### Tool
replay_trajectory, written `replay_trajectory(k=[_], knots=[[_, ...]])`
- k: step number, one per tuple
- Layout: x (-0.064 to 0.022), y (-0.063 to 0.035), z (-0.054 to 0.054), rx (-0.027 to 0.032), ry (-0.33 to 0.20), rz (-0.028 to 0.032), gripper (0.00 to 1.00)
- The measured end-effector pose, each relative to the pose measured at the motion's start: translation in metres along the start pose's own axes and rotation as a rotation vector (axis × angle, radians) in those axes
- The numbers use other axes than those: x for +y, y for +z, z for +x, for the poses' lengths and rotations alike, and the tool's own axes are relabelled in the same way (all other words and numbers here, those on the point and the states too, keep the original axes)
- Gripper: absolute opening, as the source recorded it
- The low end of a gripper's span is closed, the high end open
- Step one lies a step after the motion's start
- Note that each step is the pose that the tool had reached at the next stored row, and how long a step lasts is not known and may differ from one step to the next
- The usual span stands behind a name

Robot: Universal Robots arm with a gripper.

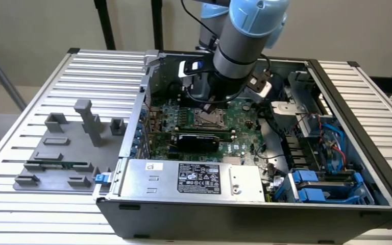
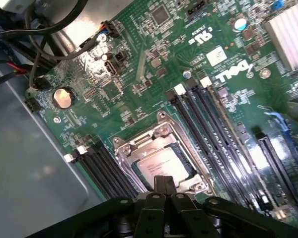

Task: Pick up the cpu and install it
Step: 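Install the second cpu locking lever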

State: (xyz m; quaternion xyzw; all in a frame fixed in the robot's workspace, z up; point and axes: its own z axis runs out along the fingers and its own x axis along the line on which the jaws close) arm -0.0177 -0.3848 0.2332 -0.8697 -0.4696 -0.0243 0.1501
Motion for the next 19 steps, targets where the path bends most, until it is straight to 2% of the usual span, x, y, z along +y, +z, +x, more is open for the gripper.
replay_trajectory(k=[6, 12, 19], knots=[[0.0007, -0.0128, -0.014, 0.0, 0.0, -0.0001, 0.11], [-0.0031, -0.0223, -0.027, -0.0001, 0.0, -0.0001, 0.11], [-0.0135, -0.0235, -0.04, 0.0, 0.0, 0.0, 0.11]])
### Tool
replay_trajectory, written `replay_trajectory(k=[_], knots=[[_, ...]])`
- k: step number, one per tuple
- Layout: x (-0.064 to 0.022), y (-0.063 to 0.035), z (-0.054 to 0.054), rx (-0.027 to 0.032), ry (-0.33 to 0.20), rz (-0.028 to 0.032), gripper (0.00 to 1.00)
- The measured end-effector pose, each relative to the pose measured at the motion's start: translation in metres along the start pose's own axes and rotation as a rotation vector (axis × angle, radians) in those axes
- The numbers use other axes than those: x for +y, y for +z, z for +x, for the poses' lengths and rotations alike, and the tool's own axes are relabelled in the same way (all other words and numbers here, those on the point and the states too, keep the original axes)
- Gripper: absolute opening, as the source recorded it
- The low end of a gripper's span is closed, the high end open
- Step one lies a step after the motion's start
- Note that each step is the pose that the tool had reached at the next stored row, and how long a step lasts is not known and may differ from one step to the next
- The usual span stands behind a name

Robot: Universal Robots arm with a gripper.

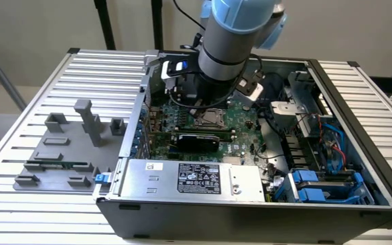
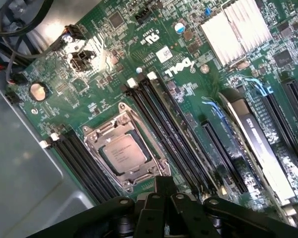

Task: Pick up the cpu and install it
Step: 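Install the second cpu locking lever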

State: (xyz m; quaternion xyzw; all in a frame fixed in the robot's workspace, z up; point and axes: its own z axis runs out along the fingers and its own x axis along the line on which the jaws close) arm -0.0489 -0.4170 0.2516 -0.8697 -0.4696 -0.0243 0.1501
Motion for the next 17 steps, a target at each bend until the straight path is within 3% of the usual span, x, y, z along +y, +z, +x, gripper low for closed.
replay_trajectory(k=[8, 17], knots=[[-0.0039, 0.0121, -0.004, 0.0007, -0.001, -0.0013, 0.11], [-0.0115, 0.0305, -0.007, 0.006, -0.004, -0.0113, 0.11]])
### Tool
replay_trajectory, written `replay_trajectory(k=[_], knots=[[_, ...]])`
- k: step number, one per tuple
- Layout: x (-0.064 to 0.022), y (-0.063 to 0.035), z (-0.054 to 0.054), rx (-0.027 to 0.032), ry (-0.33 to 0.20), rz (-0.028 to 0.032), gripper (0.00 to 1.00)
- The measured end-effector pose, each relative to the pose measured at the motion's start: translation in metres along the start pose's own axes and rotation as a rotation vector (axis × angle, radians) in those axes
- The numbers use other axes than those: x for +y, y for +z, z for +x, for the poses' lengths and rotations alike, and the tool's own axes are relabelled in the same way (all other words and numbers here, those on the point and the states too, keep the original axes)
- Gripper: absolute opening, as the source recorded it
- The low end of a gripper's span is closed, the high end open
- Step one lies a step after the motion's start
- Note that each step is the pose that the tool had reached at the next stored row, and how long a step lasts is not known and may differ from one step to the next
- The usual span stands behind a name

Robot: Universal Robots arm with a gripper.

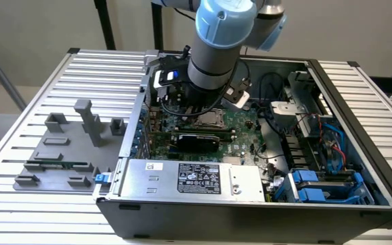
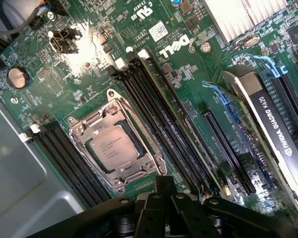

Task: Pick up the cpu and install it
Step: 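Install the second cpu locking lever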

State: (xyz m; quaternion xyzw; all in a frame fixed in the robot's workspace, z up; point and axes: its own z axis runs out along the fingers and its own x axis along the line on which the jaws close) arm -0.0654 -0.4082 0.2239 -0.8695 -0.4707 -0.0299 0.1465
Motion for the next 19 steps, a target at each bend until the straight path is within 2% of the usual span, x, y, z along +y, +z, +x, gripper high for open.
replay_trajectory(k=[13, 19], knots=[[-0.0025, 0.0247, -0.002, 0.006, -0.004, -0.0122, 0.11], [-0.0035, 0.028, -0.002, 0.0066, -0.004, -0.0133, 0.11]])
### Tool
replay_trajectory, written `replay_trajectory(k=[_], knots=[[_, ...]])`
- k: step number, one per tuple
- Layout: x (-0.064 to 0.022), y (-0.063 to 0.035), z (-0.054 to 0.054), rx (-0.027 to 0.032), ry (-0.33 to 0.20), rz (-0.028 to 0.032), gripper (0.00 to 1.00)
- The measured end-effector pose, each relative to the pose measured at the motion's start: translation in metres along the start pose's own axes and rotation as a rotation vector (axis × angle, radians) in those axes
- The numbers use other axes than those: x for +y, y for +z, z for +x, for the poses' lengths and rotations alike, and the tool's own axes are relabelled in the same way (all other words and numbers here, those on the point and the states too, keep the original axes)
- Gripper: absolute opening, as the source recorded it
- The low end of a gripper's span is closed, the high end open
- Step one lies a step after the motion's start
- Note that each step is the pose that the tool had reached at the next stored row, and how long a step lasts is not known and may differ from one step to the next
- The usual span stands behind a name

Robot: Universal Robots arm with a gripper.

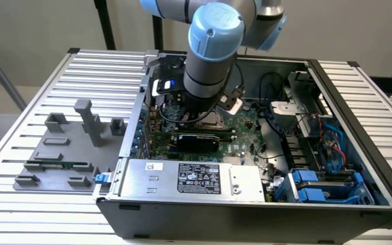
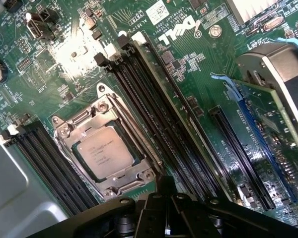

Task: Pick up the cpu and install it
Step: 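Install the second cpu locking lever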

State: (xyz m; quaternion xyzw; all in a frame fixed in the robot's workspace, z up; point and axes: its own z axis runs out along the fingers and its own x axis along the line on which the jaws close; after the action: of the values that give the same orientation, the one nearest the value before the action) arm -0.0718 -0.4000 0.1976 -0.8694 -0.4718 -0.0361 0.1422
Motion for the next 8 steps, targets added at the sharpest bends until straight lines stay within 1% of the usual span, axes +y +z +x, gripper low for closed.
replay_trajectory(k=[3, 4, 8], knots=[[-0.0006, 0.0006, 0.0005, 0.0, 0.0, -0.0001, 0.11], [-0.0009, 0.0009, 0.0007, -0.0008, 0.0, -0.0008, 0.11], [-0.0022, 0.0025, 0.0017, -0.0051, 0.0, -0.0063, 0.11]])
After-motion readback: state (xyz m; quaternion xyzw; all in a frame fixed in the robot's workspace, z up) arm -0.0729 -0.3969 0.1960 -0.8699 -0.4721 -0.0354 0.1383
